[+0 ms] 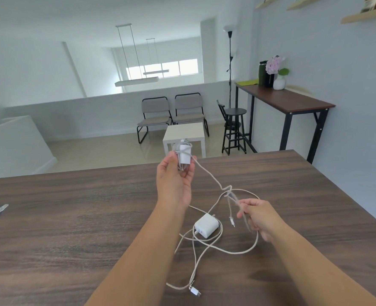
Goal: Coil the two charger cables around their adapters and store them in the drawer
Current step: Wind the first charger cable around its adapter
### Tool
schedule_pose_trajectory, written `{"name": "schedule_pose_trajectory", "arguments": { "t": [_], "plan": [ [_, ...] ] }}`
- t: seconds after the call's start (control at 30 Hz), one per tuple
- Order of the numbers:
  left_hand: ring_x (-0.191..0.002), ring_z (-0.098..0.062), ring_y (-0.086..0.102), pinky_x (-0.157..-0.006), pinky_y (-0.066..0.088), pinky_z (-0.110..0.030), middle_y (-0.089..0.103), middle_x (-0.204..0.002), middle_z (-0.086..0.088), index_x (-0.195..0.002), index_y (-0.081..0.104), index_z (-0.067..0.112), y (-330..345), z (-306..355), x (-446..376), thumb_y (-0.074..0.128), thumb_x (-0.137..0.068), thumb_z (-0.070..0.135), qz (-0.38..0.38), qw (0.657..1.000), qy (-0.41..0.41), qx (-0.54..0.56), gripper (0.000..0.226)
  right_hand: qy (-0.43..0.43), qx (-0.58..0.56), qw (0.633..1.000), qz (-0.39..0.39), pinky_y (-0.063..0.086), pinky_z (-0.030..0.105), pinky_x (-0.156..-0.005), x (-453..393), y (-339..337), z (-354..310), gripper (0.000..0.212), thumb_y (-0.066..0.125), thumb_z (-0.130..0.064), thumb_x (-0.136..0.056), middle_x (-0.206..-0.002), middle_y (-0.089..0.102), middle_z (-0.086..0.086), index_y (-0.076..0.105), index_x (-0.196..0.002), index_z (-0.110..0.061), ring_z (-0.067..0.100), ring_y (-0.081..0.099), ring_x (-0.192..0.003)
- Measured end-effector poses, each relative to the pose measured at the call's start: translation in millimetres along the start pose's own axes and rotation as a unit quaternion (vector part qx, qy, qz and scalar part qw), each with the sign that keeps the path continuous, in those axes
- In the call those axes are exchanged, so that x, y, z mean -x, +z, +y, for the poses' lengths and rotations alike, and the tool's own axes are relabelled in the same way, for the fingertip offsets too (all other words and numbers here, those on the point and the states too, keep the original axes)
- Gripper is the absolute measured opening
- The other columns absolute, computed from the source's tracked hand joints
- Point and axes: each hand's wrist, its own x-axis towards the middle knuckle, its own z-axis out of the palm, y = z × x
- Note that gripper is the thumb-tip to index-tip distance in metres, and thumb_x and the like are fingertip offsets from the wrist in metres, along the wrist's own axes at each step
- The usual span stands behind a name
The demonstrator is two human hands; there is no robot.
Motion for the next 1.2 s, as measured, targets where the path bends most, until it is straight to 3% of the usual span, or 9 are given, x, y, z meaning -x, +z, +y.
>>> {"name": "schedule_pose_trajectory", "arguments": {
  "t": [0.2, 0.33, 0.5, 0.67, 0.77, 0.87, 0.97, 1.1, 1.2],
  "plan": [
    [-0.075, -0.027, 0.068, -0.060, 0.057, -0.024, 0.064, -0.109, -0.018, -0.126, 0.055, 0.000, 11.3, 20.3, -23.2, 0.055, -0.098, 0.024, 0.034, 0.997, 0.037, 0.055, 0.037, 0.022, 0.046, 0.999, 0.013, 0.012, 0.009, -0.038, -4.5, -23.5, 4.4, 0.020, 0.044, -0.007, -0.100, -0.057, 0.051, 0.009, 0.063, -0.095, -0.002, 0.007, 0.016, -0.027],
    [-0.078, -0.028, 0.067, -0.064, 0.058, -0.025, 0.063, -0.114, -0.017, -0.123, 0.057, 0.002, 8.7, 26.6, -31.8, 0.057, -0.097, 0.023, 0.073, 0.994, 0.044, 0.069, 0.034, 0.005, 0.079, 0.997, 0.004, 0.011, 0.011, -0.036, -2.7, -36.0, -8.1, 0.022, 0.044, -0.009, -0.099, -0.053, 0.047, 0.005, 0.065, -0.095, -0.003, 0.007, 0.018, -0.029],
    [-0.077, -0.024, 0.067, -0.063, 0.058, -0.024, 0.063, -0.114, -0.017, -0.124, 0.058, 0.002, -0.9, 30.9, -36.8, 0.056, -0.097, 0.024, 0.086, 0.993, 0.058, 0.057, 0.034, -0.013, 0.074, 0.995, -0.059, 0.011, 0.016, -0.037, 9.8, -53.6, -16.8, 0.027, 0.050, -0.021, -0.099, -0.053, 0.041, 0.002, 0.062, -0.092, 0.001, 0.007, 0.020, -0.035],
    [-0.073, -0.023, 0.068, -0.066, 0.058, -0.025, 0.065, -0.108, -0.015, -0.123, 0.058, 0.003, -2.6, 37.9, -38.6, 0.056, -0.098, 0.025, 0.085, 0.993, 0.070, 0.048, 0.033, -0.022, 0.069, 0.986, -0.148, 0.026, 0.020, -0.048, 17.3, -65.3, -19.0, 0.033, 0.051, -0.028, -0.098, -0.059, 0.042, -0.002, 0.065, -0.072, -0.014, 0.009, 0.033, -0.053],
    [-0.069, -0.022, 0.070, -0.063, 0.057, -0.024, 0.066, -0.101, -0.014, -0.112, 0.061, 0.004, 2.6, 41.1, -37.1, 0.056, -0.098, 0.025, 0.079, 0.993, 0.069, 0.056, 0.025, -0.013, 0.010, 0.979, -0.202, 0.040, 0.025, -0.060, 21.4, -57.6, -22.3, 0.035, 0.044, -0.021, -0.099, -0.064, 0.053, 0.006, 0.058, -0.070, -0.008, 0.016, 0.046, -0.061],
    [-0.065, -0.022, 0.070, -0.062, 0.057, -0.023, 0.066, -0.097, -0.014, -0.106, 0.061, 0.005, 7.6, 47.9, -36.9, 0.056, -0.098, 0.024, 0.075, 0.992, 0.076, 0.071, 0.021, 0.042, -0.127, 0.954, -0.268, 0.030, 0.020, -0.036, 23.5, -51.0, -30.0, 0.028, 0.046, -0.024, -0.094, -0.050, 0.039, 0.003, 0.061, -0.085, -0.003, 0.009, 0.032, -0.035],
    [-0.074, -0.024, 0.070, -0.061, 0.056, -0.023, 0.066, -0.097, -0.013, -0.105, 0.061, 0.006, 8.5, 58.0, -39.1, 0.055, -0.098, 0.025, 0.075, 0.991, 0.088, 0.067, 0.021, 0.020, -0.191, 0.944, -0.268, 0.020, 0.016, -0.030, 22.9, -51.9, -35.8, 0.033, 0.046, -0.018, -0.095, -0.049, 0.035, 0.000, 0.064, -0.122, -0.013, 0.004, 0.025, -0.030],
    [-0.089, -0.027, 0.068, -0.065, 0.056, -0.023, 0.064, -0.108, -0.014, -0.113, 0.061, 0.006, 11.8, 73.7, -43.3, 0.055, -0.098, 0.026, 0.057, 0.990, 0.102, 0.077, 0.026, -0.066, -0.283, 0.931, -0.221, 0.045, 0.017, -0.039, 31.2, -50.4, -71.5, 0.044, 0.049, -0.008, -0.087, -0.067, 0.057, 0.007, 0.055, -0.131, -0.015, 0.010, 0.052, -0.046],
    [-0.085, -0.025, 0.069, -0.065, 0.057, -0.022, 0.062, -0.112, -0.015, -0.120, 0.058, 0.007, 20.9, 84.5, -46.9, 0.055, -0.098, 0.028, 0.037, 0.989, 0.114, 0.083, 0.031, -0.149, -0.142, 0.953, -0.221, 0.050, 0.021, -0.056, 33.3, -43.3, -123.3, 0.038, 0.051, -0.009, -0.091, -0.088, 0.070, 0.010, 0.059, -0.127, -0.014, 0.014, 0.055, -0.066]
  ]
}}
